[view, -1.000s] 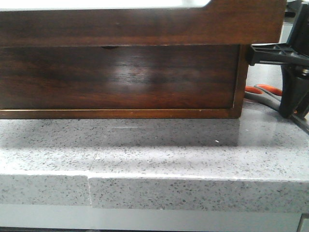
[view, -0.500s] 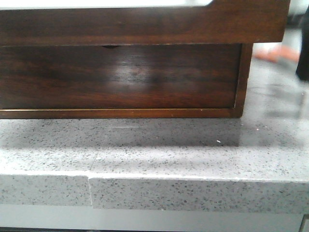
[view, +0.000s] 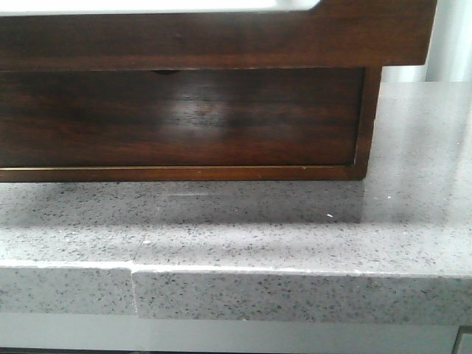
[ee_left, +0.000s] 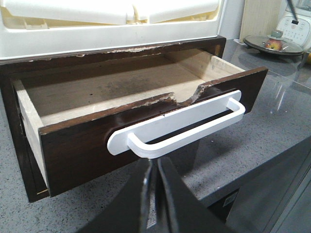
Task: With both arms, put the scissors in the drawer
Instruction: 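Carry the scissors over the open drawer with the right gripper, then lower the scissors into the drawer and open the right gripper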
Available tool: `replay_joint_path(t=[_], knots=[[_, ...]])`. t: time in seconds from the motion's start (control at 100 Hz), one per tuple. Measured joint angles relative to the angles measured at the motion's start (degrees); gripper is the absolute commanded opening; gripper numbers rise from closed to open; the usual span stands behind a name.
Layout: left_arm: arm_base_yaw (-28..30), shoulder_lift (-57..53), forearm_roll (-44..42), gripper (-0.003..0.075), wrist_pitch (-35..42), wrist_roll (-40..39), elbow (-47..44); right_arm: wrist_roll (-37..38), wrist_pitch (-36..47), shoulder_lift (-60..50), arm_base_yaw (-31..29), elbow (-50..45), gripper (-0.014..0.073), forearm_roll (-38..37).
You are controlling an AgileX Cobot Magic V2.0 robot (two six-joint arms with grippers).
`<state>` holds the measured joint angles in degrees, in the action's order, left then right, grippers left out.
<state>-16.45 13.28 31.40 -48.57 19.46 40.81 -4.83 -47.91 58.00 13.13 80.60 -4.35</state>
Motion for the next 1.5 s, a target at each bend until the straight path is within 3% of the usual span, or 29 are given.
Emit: replay_joint_path(t=[0.1, 0.34, 0.55, 1.29, 1.41, 1.5], knots=[[0.00, 0.00, 0.00, -0.0020, 0.00, 0.09, 0.00, -7.72, 0.00, 0.80, 5.35, 4.36, -0.0071, 4.35], [0.00, 0.00, 0.00, -0.0020, 0.00, 0.09, 0.00, -22.45, 1.36, 7.79, 22.73, 8.44, -0.0072, 6.01], [0.00, 0.00, 0.00, -0.0020, 0.00, 0.09, 0.00, -31.44, 2.94, 16.61, 31.14, 8.44, -0.0073, 6.13], [0.00, 0.00, 0.00, -0.0020, 0.00, 0.09, 0.00, -34.33, 3.08, 31.61, 32.84, 8.44, -0.0068, 3.34], [0.00, 0.00, 0.00, -0.0020, 0.00, 0.09, 0.00, -34.37, 2.95, 32.16, 32.87, 8.44, 0.0029, 3.60], [0.00, 0.00, 0.00, -0.0020, 0.00, 0.09, 0.00, -32.93, 2.19, 32.33, 32.63, 8.44, 0.0179, 4.35]])
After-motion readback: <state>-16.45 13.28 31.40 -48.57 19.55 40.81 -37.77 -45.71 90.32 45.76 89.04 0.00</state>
